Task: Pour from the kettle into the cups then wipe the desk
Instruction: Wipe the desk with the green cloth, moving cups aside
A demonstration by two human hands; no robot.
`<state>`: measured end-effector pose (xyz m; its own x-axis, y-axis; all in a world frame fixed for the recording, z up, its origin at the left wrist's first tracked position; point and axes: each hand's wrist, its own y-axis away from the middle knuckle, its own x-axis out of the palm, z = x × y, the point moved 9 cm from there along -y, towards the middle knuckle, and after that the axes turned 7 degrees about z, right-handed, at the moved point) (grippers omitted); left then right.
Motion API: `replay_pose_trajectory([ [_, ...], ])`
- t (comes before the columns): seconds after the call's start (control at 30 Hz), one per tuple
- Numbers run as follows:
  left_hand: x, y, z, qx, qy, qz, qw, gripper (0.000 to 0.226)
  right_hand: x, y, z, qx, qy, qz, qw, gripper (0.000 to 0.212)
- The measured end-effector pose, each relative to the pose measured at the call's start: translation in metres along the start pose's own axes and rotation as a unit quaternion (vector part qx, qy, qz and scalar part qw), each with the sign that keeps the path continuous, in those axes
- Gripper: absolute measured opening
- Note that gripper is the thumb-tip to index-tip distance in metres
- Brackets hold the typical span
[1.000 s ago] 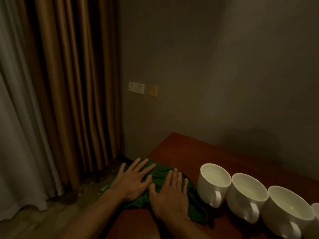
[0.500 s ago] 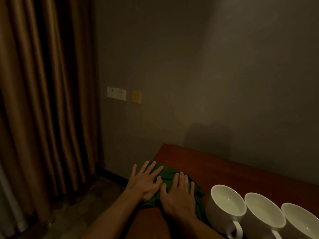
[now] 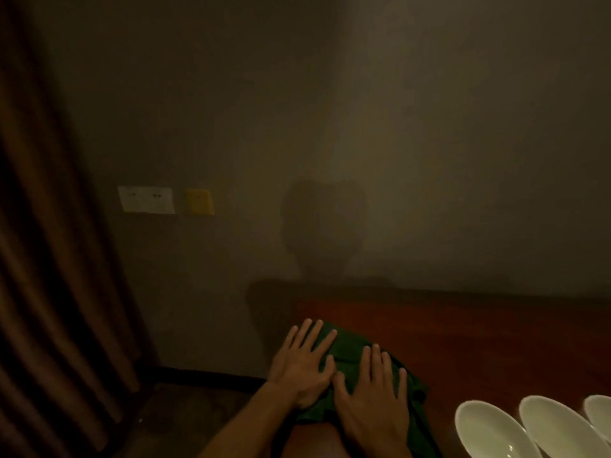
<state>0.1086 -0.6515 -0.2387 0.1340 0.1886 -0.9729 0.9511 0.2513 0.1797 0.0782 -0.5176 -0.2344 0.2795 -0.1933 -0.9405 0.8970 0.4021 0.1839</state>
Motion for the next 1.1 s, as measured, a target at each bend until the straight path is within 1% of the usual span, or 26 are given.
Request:
replay_pose_trajectory([
  [0.13, -0.004, -0.021, -0.003, 0.041, -0.018, 0.009, 0.999, 0.06, -0.001, -0.011, -0.001, 0.076, 0.036, -0.004, 0.996, 0.093],
  [0.27, -0.005, -0.036, -0.008, 0.088, -0.019, 0.018, 0.996, 0.06, -0.004, -0.011, -0.005, 0.126, 0.011, -0.031, 0.991, 0.085],
  [0.43, -0.004, -0.055, -0.012, 0.13, -0.022, 0.015, 0.991, 0.061, -0.007, -0.009, -0.007, 0.131, -0.019, -0.025, 0.991, 0.082],
  [0.63, -0.002, -0.058, -0.013, 0.157, -0.031, 0.015, 0.987, 0.063, 0.0, -0.006, -0.008, 0.136, -0.001, -0.033, 0.99, 0.085],
  [0.77, -0.001, -0.061, -0.021, 0.19, -0.037, 0.021, 0.981, 0.064, 0.001, 0.0, -0.016, 0.167, -0.008, -0.038, 0.985, 0.084],
  [0.93, -0.001, -0.07, -0.038, 0.262, -0.045, 0.027, 0.964, 0.065, -0.001, 0.005, -0.03, 0.238, -0.053, -0.061, 0.968, 0.074],
  [1.1, -0.003, -0.085, -0.063, 0.33, -0.048, 0.029, 0.942, 0.061, -0.006, -0.001, -0.042, 0.333, -0.073, -0.08, 0.937, 0.081],
])
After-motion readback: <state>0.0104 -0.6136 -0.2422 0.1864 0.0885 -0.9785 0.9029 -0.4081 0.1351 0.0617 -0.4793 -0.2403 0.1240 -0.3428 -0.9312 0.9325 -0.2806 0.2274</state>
